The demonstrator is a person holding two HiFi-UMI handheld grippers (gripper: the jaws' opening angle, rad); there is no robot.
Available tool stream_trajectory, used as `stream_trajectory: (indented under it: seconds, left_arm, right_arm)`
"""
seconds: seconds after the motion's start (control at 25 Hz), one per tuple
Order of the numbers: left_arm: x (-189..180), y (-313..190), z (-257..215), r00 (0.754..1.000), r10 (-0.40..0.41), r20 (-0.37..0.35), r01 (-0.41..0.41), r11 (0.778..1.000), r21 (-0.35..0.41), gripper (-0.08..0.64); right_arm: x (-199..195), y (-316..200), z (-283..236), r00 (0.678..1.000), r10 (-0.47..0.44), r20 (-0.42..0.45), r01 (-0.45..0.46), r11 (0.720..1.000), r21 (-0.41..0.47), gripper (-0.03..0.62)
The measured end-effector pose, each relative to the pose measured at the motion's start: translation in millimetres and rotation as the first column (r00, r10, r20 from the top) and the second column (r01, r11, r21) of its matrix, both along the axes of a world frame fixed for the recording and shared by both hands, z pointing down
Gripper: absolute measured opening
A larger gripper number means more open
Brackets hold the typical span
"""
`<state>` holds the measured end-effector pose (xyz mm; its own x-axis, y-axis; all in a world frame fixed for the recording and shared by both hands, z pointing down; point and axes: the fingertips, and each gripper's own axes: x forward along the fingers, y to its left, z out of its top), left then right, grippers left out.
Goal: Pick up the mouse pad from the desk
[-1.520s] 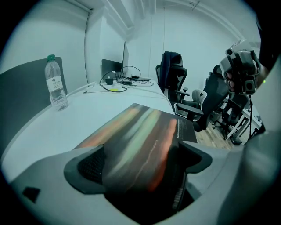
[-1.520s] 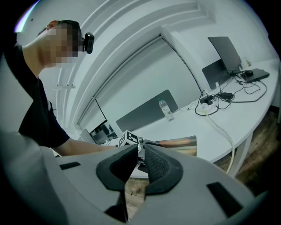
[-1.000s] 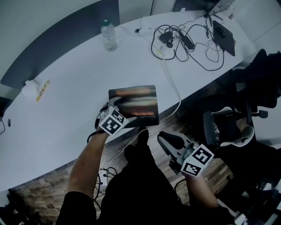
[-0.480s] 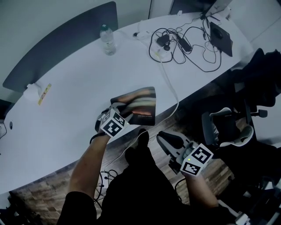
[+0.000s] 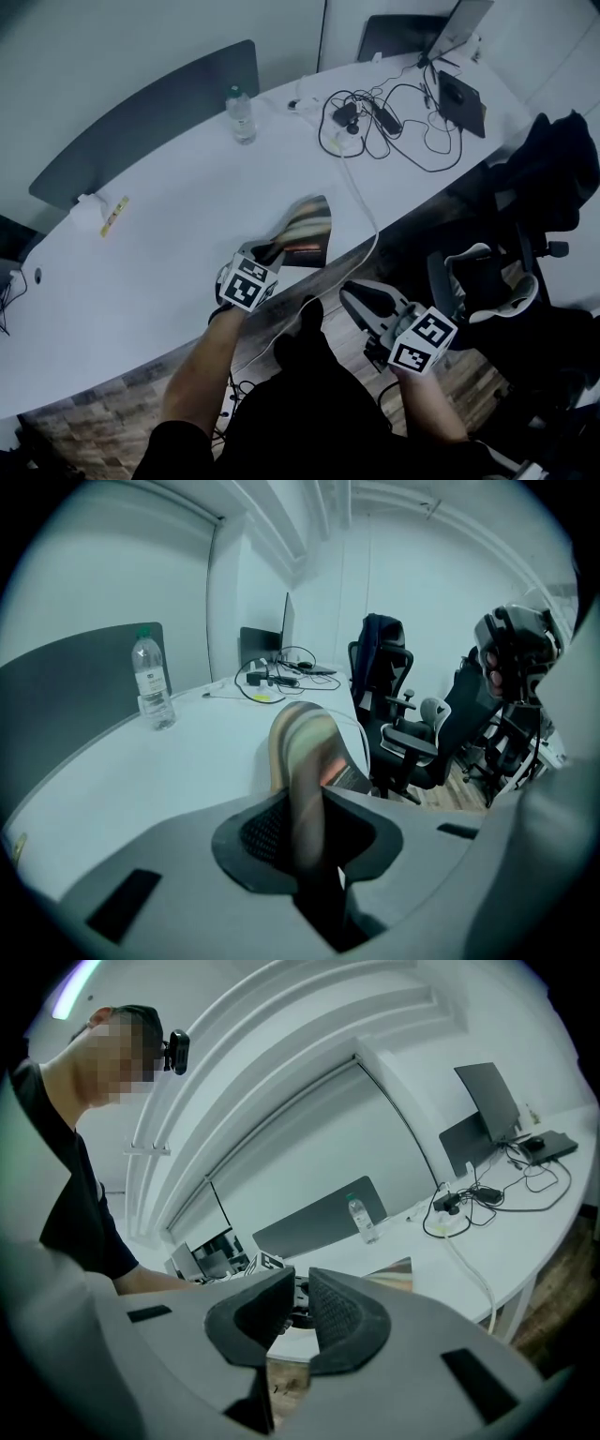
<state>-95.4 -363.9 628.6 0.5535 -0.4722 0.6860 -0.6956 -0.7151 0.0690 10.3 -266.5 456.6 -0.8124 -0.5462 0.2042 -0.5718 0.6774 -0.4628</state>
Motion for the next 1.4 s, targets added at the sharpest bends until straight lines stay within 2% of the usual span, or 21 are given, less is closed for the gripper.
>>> stream_trajectory:
  seconds: [0.32,0.56,0.92,1.12,1.4]
  left_arm:
    - [-27,21,-49,0.994,-0.064,-0.090,0.069,0.996,0.062,0.074]
    - [-42,43,-94,0.985,-0.079,-0.153,0.101,0.985,0.139,0.067]
    - [-40,82,-148,0.956,-0.112,-0.270,0.172,0.961,0.214,0.067]
    - [-34,86,-164,0.951,-0.145,-0.275,0.212,0.949,0.233,0.067]
    - [-6,89,-183,0.945,-0.203,-0.256,0.268,0.929,0.255,0.067]
  right_arm:
    - [-3,20,-25,0.999,0.034,-0.002,-0.034,0.999,0.025,0.040]
    - [10,39,-47,0.994,0.093,-0.065,-0.089,0.994,0.065,0.031]
    - [24,51,-81,0.989,0.129,-0.076,-0.118,0.983,0.142,0.023]
    - [47,45,-89,0.987,0.149,-0.063,-0.135,0.974,0.180,0.018]
    - [118,38,-97,0.987,0.149,-0.052,-0.136,0.969,0.204,0.005]
